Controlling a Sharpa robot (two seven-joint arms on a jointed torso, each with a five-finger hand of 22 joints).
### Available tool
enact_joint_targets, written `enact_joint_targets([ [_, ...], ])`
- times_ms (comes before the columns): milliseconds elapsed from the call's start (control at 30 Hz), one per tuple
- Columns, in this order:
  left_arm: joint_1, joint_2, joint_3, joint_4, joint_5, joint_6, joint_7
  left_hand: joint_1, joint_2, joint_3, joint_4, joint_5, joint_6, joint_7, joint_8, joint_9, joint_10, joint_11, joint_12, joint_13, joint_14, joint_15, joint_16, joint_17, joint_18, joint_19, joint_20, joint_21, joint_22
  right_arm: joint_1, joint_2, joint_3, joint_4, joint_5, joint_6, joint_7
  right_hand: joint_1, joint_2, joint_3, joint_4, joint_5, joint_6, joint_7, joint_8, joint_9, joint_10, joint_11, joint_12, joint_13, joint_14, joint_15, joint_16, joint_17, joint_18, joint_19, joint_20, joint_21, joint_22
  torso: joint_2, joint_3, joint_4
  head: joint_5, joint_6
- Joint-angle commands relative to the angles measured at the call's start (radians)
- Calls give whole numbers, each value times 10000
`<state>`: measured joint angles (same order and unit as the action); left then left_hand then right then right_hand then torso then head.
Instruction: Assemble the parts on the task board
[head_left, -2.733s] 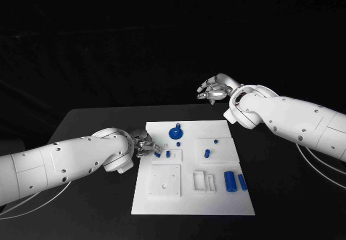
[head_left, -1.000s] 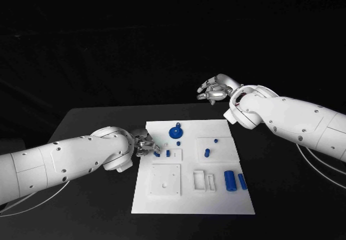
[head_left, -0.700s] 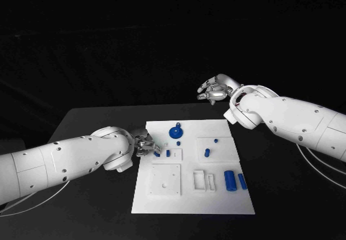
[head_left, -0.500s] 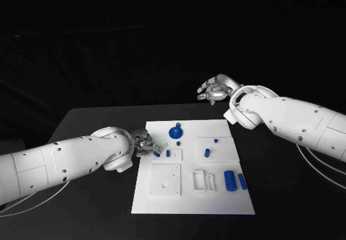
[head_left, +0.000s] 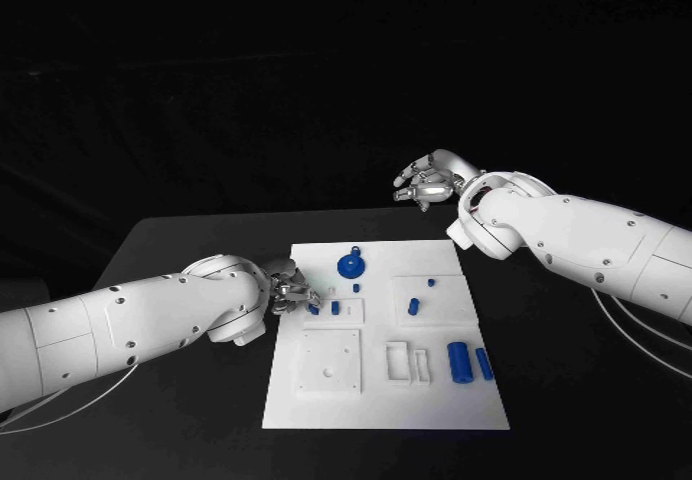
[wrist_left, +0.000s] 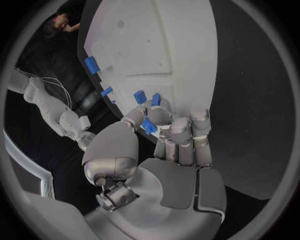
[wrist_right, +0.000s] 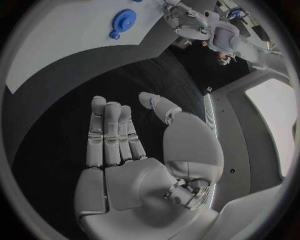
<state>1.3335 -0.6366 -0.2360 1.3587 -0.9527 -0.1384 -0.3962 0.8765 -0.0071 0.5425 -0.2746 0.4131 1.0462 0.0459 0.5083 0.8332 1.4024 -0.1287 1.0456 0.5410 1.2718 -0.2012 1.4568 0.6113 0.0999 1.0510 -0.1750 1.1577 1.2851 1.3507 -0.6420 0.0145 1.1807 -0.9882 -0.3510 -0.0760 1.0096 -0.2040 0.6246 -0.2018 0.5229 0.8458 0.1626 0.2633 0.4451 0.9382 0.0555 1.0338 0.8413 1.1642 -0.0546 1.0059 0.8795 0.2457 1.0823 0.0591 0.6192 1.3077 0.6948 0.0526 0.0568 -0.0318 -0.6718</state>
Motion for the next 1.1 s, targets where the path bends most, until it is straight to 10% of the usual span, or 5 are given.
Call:
enact_joint_targets([
  [33,-75,72,-49,31,-118,248,-29,89,0,-21,10,-69,1585,-739,34,372,40,-46,74,11,185,-254,51,16,140,39,-987,53,15,-2,3,5,3,19,95,113,-77,13,-44,-7,63,-10,49,-33,-10,-40,-3,38,-16,-53,16,-1,-11,161,-44,23,-31,199,0,0,3,-8,-4],
  [367,-75,99,-49,24,-102,297,1,58,-65,-45,61,-218,1564,-735,42,409,29,-42,89,7,174,-252,56,13,142,42,-987,56,14,-6,15,5,-14,28,113,119,-79,13,-45,-7,64,-10,49,-33,-10,-40,-3,38,-17,-53,16,-1,-12,161,-44,24,-31,199,1,-2,3,-29,-11],
  [400,-75,97,-49,24,-100,304,1,-66,-259,-108,191,-793,1533,-748,36,433,11,-20,90,-3,160,-250,50,3,145,36,-987,45,5,-6,15,5,-13,28,117,119,-79,12,-46,-7,64,-10,49,-33,-10,-40,-3,39,-17,-54,16,-1,-12,161,-44,24,-31,199,1,-2,3,-31,-14],
  [1100,-128,145,-49,-69,-72,305,-15,-263,-982,-92,979,-2583,1499,-738,-29,605,-25,-44,156,-95,137,-268,72,-69,208,2,-997,15,-18,-41,37,5,-32,41,109,147,-81,33,-49,-8,81,-17,49,-34,-11,-39,-3,49,-28,-52,16,3,-13,161,-41,23,-34,199,3,-8,9,-29,-47],
])
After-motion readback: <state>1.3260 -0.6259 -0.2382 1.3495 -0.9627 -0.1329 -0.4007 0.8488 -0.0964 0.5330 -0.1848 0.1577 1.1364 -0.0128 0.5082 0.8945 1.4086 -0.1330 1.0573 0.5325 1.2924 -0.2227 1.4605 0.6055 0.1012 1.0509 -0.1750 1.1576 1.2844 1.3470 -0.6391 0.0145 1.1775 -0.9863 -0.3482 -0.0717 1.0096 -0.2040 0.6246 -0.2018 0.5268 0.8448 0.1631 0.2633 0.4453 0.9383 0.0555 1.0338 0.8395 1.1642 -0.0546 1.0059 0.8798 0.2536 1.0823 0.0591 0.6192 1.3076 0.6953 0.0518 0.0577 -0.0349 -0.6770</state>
